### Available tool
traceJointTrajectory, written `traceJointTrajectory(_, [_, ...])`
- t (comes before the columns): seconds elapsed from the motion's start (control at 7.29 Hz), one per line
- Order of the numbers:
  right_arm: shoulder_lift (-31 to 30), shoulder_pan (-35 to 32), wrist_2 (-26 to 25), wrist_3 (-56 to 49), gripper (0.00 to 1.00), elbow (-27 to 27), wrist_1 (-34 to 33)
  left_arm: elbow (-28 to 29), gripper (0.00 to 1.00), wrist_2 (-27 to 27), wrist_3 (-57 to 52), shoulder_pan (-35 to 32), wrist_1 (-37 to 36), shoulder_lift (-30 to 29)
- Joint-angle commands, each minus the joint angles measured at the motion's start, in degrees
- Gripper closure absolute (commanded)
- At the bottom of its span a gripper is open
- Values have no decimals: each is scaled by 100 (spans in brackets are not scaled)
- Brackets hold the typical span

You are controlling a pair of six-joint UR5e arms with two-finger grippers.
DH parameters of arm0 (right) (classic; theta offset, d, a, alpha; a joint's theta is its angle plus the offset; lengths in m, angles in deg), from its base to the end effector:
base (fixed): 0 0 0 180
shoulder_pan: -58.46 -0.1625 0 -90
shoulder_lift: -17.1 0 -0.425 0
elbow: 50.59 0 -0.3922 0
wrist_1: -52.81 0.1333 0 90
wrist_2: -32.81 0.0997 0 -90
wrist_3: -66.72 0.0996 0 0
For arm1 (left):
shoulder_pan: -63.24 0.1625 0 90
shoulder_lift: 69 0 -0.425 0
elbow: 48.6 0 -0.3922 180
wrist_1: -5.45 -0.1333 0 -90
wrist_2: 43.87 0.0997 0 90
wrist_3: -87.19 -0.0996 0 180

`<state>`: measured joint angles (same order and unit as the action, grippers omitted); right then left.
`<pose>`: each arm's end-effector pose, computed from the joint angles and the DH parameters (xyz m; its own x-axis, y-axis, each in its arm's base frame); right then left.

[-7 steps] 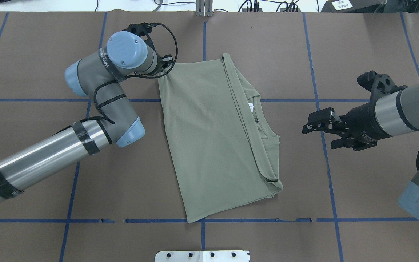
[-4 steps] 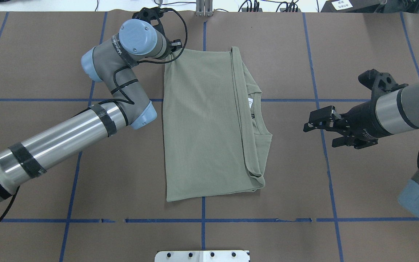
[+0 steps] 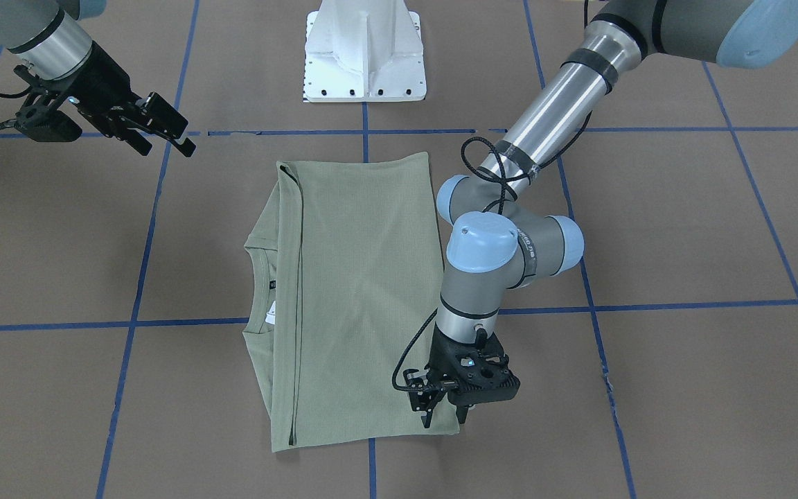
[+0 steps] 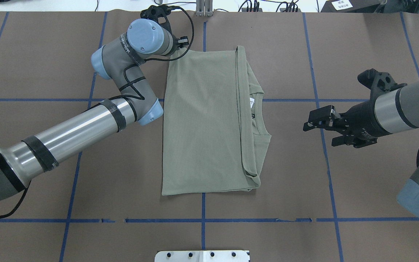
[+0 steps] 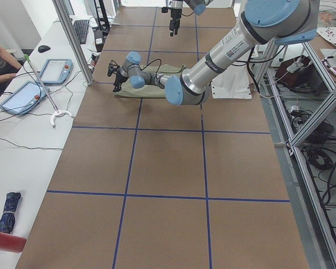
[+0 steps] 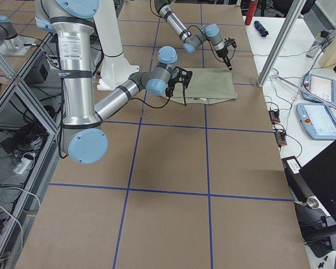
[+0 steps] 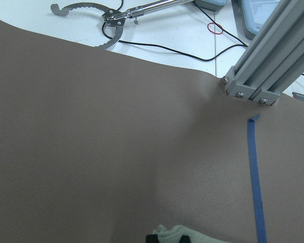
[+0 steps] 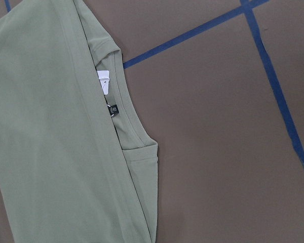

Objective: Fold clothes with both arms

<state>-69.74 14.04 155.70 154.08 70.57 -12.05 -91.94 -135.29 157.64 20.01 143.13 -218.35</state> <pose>-0.2803 -0.3856 0.3224 0.3742 0.3126 0.8731 -0.2367 0.9425 -0.2360 0.5545 -0.7009 0.2556 0.5633 -0.0704 -0.8232 0.5099 0.8136 0.2793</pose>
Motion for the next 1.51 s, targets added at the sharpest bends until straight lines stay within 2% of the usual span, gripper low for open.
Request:
traceJointTrajectory(0.0, [27, 21, -141, -25, 0, -66, -17, -208, 0, -486, -276, -307, -74, 37])
traceJointTrajectory(0.14, [62, 38, -194, -147, 0, -136, -35, -775, 0, -908, -417, -439, -545, 316])
traceJointTrajectory(0.41, [202, 179, -439, -612, 0, -354, -61, -2417, 0, -1009, -751, -484, -1582, 1176])
traceJointTrajectory(0.55, [499, 223, -475, -745, 0, -547, -375, -3051, 0, -1096, -804, -484, -1917, 1528])
traceJointTrajectory(0.82, [1473, 599, -973, -1455, 0, -637, -2135, -4431, 0, -1368, -1084, -484, -2401, 2293])
traceJointTrajectory(0.96, [2104, 879, -1264, -1632, 0, -846, -2762, -4959, 0, -1413, -1217, -476, -2734, 2505])
traceJointTrajectory(1.1, [2554, 1109, -1354, -1643, 0, -1222, -2864, -5225, 0, -1413, -1218, -458, -2903, 2620])
traceJointTrajectory(1.37, [2647, 1575, -1512, -2290, 0, -1331, -2874, -5351, 0, -1492, -1227, -458, -2914, 2744])
